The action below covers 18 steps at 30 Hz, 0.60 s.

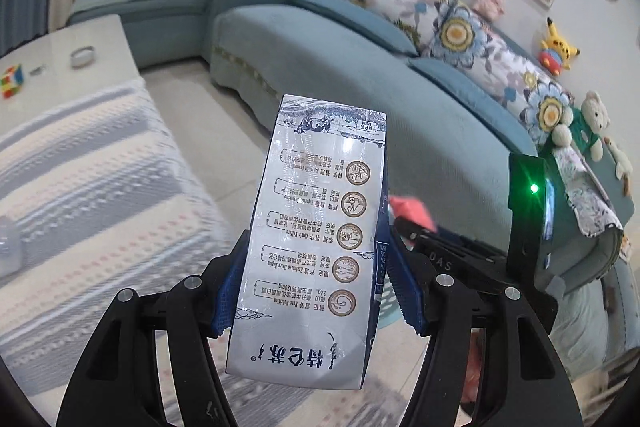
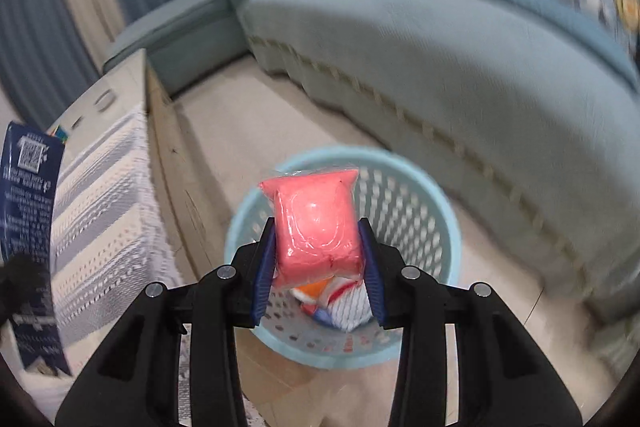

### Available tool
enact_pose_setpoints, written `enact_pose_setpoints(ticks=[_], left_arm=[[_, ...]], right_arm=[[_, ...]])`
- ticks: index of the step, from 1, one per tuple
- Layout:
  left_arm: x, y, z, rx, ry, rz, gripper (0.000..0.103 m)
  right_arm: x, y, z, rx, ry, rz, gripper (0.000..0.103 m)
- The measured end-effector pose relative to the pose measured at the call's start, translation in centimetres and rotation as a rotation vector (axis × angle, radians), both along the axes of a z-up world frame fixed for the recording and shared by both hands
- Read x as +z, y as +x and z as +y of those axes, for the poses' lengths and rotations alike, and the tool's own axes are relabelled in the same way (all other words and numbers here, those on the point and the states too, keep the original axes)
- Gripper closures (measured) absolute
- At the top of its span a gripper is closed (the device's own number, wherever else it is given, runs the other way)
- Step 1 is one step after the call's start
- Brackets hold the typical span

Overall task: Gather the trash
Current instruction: 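Carry the pink packet over the wastebasket and open the right tool to drop it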

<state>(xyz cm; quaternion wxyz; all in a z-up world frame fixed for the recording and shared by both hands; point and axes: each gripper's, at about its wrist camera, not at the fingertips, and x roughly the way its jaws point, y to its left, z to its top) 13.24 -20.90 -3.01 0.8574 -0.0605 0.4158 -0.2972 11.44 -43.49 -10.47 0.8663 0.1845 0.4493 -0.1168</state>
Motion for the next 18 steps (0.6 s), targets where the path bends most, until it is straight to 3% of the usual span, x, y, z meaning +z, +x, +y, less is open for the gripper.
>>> enact_pose_setpoints(ticks=[5, 14, 16, 18], left_arm=[[-2.1, 1.9, -3.1, -0.004, 0.006, 0.040, 0.041], [-3.4, 3.5, -4.2, 0.013, -0.003, 0.059, 0.040], [-3.6, 3.5, -4.5, 0.013, -0.001, 0.054, 0.039], [-3.7, 3.4, -4.6, 0.016, 0.009, 0.045, 0.032]], right_arm=[[-1.6, 0.1, -0.9, -0.032, 0.036, 0.039, 0.067], [-2.2, -0.1, -2.8, -0.080, 0.068, 0.055, 0.065], [-2.3, -0.1, -3.1, -0.081, 0.074, 0.054, 0.065], [-2.2, -0.1, -3.4, -0.082, 0.078, 0.052, 0.058]])
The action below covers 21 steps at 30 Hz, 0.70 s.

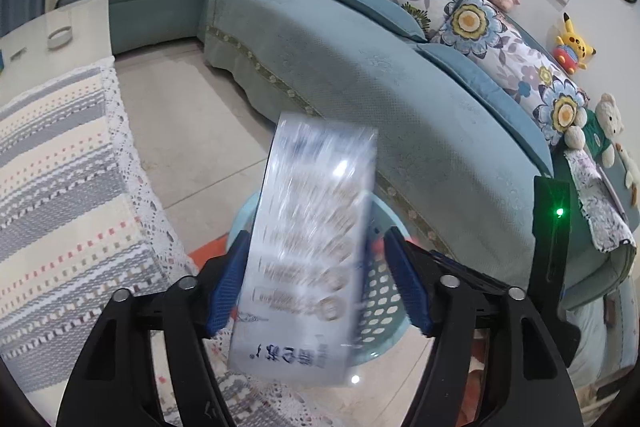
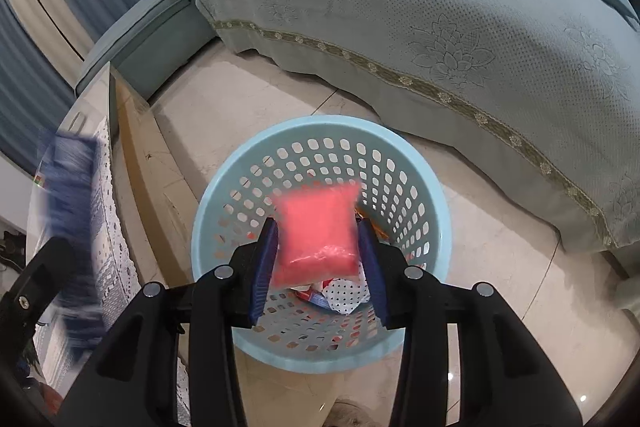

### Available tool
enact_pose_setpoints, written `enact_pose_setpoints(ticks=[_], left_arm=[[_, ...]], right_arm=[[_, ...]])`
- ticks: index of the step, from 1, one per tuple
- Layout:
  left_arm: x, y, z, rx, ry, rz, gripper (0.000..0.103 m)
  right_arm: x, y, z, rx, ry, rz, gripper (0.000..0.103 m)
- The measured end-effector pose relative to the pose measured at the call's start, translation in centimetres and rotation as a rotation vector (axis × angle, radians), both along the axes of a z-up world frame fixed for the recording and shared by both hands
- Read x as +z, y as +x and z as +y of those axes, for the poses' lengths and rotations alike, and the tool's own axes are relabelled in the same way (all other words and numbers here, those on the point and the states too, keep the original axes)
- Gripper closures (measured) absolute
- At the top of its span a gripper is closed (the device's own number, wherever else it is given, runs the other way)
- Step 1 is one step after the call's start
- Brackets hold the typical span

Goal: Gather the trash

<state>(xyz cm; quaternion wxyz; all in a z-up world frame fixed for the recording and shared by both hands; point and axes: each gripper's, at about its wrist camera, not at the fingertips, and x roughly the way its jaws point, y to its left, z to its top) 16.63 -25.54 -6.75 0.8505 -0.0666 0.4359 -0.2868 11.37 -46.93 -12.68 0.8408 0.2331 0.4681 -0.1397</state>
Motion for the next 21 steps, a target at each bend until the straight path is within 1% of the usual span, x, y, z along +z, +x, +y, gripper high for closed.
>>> enact_pose_setpoints(ticks=[2, 3, 7, 11, 14, 16, 21], left_arm=[[-0.1, -0.2, 0.2, -0.001, -0.008, 0.000, 0.030], [-0.1, -0.2, 0.4, -0.001, -0.016, 0.002, 0.030], [0.3, -0.7, 1.3, 0.004, -0.016, -0.013, 0.030], [1.4, -1.4, 3.1, 0.016, -0.038, -0.041, 0.030], [2.7, -2.1, 5.3, 0.040, -0.062, -0.065, 0.030], [3.8, -2.6, 7.3, 0.062, -0.075, -0.085, 0.032], [6.9, -3.8, 13.4, 0.146, -0.082, -0.151, 0.032]], right_arm=[[0.2, -0.1, -0.1, -0.004, -0.008, -0.003, 0.054], [0.3, -0.2, 0.0, -0.003, -0.007, -0.009, 0.053], [0.7, -0.2, 0.2, 0.005, -0.013, -0.024, 0.053], [2.1, -0.2, 1.2, 0.031, -0.035, -0.075, 0.053], [3.9, -0.2, 3.2, 0.077, -0.063, -0.139, 0.053], [5.5, -0.3, 5.4, 0.119, -0.098, -0.196, 0.053], [9.4, -0.3, 12.2, 0.239, -0.152, -0.342, 0.053]])
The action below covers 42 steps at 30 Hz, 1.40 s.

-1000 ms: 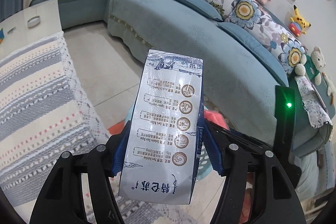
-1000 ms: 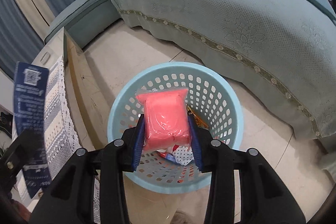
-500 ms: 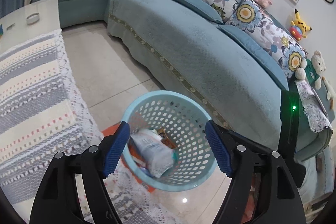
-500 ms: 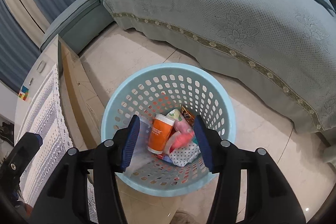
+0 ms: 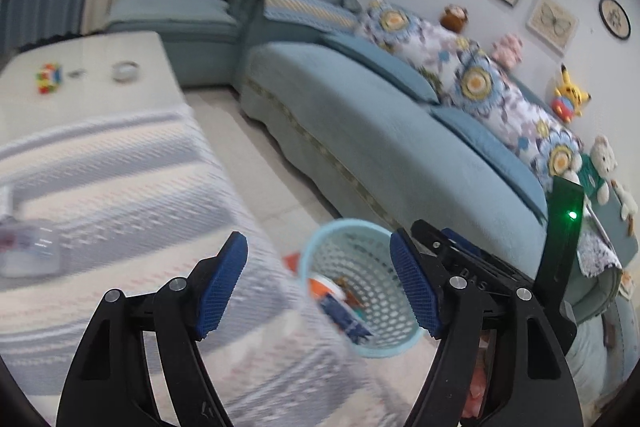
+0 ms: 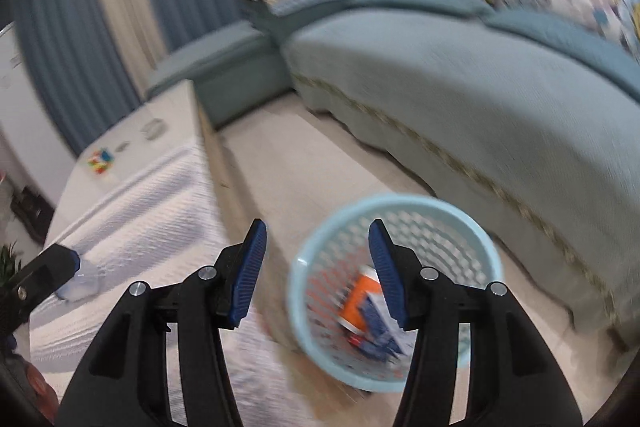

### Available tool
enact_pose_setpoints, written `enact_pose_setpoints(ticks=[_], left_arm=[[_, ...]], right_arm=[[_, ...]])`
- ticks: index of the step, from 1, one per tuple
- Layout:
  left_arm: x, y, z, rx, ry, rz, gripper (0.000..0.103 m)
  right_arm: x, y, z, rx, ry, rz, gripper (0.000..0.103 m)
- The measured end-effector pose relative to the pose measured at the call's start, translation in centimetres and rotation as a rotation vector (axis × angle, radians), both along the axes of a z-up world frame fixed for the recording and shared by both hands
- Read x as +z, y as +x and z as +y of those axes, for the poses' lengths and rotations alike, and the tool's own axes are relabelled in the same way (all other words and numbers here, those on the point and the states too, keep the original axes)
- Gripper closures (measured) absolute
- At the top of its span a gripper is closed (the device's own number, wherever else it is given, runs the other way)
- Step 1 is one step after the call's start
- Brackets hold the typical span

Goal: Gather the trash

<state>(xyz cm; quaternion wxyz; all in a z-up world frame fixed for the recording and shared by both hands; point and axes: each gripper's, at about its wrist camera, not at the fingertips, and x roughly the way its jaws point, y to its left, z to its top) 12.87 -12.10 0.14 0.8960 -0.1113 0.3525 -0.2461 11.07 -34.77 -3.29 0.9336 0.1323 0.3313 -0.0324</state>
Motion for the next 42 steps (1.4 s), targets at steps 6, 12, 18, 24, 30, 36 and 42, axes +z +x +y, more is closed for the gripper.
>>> enact_pose_setpoints(ticks=[6, 12, 18, 24, 30, 36, 42], left_arm=[[2.5, -0.7, 11.0, 0.158, 0.025, -0.047, 0.031], [1.8, -1.4, 21.8, 0.323, 0.027, -0.024, 0.031], [-1.5, -2.7, 31.8, 0.478, 0.001, 0.034, 0.031], [-4.7, 1.6, 39.0, 0.550, -0.048, 0.138, 0.030], [-6.9, 4.4, 40.9, 0.527, -0.064, 0.174, 0.035], [-9.7, 5.5, 41.2, 0.480, -0.131, 0.241, 0.041], [-10.5, 6.1, 40.6, 0.424, -0.184, 0.264, 0.042]], right_arm=[[1.5, 1.3, 9.0, 0.150, -0.036, -0.065, 0.053], [1.0, 3.1, 17.0, 0.267, -0.062, -0.050, 0.053], [-1.7, 4.6, 24.0, 0.414, -0.003, 0.015, 0.053], [-3.9, 8.5, 30.7, 0.525, -0.037, 0.106, 0.053], [-6.3, 15.0, 36.0, 0.651, -0.037, 0.224, 0.053], [-8.5, 16.9, 37.8, 0.744, 0.014, 0.337, 0.053], [-8.8, 13.7, 36.7, 0.834, 0.099, 0.392, 0.053]])
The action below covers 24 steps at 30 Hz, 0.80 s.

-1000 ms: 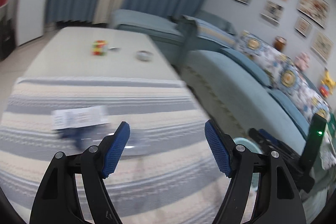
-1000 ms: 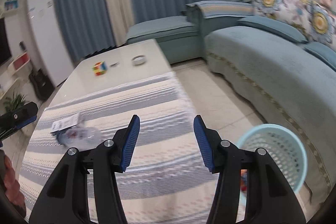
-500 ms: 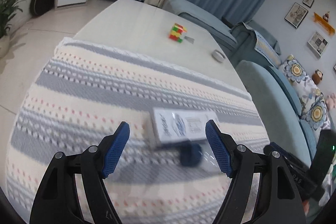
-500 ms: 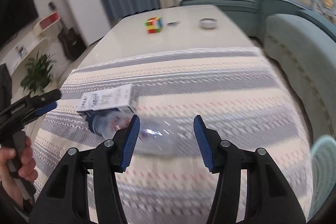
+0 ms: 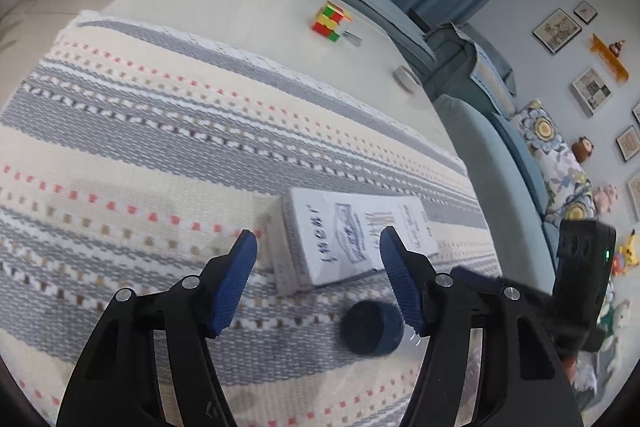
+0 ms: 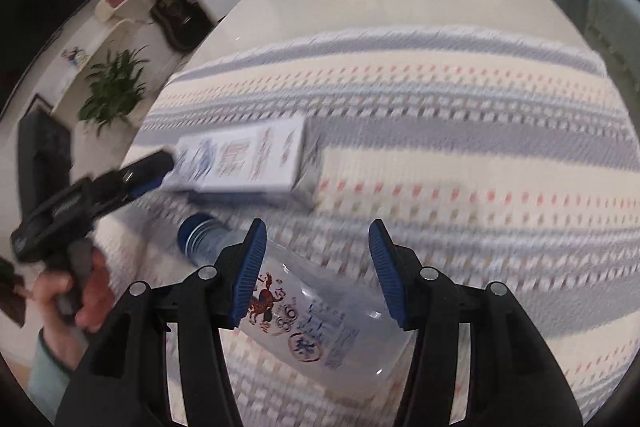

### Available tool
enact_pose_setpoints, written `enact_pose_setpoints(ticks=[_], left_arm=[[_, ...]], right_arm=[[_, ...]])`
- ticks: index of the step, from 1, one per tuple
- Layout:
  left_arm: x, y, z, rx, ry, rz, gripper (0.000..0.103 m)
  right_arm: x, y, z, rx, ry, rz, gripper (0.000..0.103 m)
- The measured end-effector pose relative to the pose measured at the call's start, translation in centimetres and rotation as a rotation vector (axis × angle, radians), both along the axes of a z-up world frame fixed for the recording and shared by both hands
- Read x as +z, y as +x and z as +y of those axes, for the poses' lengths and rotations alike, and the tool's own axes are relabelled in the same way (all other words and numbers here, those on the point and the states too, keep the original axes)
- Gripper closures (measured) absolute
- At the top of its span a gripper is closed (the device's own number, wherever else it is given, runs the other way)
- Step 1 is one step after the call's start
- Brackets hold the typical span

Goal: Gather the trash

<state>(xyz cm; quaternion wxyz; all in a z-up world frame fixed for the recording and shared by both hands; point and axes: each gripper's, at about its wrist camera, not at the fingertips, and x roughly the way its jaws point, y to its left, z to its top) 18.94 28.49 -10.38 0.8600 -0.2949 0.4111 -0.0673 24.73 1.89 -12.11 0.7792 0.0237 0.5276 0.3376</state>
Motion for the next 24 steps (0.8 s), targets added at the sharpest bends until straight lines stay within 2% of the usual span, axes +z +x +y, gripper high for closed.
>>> enact_pose_setpoints(ticks=[3, 6, 9, 12, 14, 16, 19, 21, 24], left_arm=[[-0.1, 0.0, -0.6, -0.035, -0.018, 0.009, 0.044], [-0.3, 0.5, -1.3, -0.058, 0.000, 0.033, 0.044], [-0.3, 0.7, -2.2, -0.097, -0.003, 0.053, 0.044], [-0.3, 1.1, -3.8, -0.189, -0.007, 0.089, 0.044], [0.2, 1.1, -4.7, -0.227, 0.041, 0.086, 0.044], [0.5, 1.1, -5.5, -0.272, 0.058, 0.087, 0.044], [0.6, 1.0, -6.4, -0.337, 0.045, 0.075, 0.044], [0.3, 1.0, -6.6, -0.363, 0.008, 0.078, 0.044], [-0.2, 0.9, -6.7, -0.365, -0.003, 0.088, 0.044]], right_arm=[[0.1, -2.8, -0.2, 0.043, 0.016, 0.015, 0.053], [0.6, -6.5, -0.5, 0.093, 0.019, -0.015, 0.032], [0.8, -9.4, -0.2, 0.138, 0.009, -0.043, 0.026], [0.8, -10.8, 0.8, 0.117, -0.055, -0.087, 0.024], [0.7, -10.9, 1.8, 0.074, -0.110, -0.103, 0.024], [0.6, -10.6, 2.4, 0.035, -0.132, -0.113, 0.024], [0.3, -10.5, 3.2, 0.004, -0.130, -0.100, 0.024], [0.2, -10.3, 3.4, -0.027, -0.146, -0.087, 0.024], [0.2, -9.6, 2.6, -0.082, -0.158, -0.079, 0.024]])
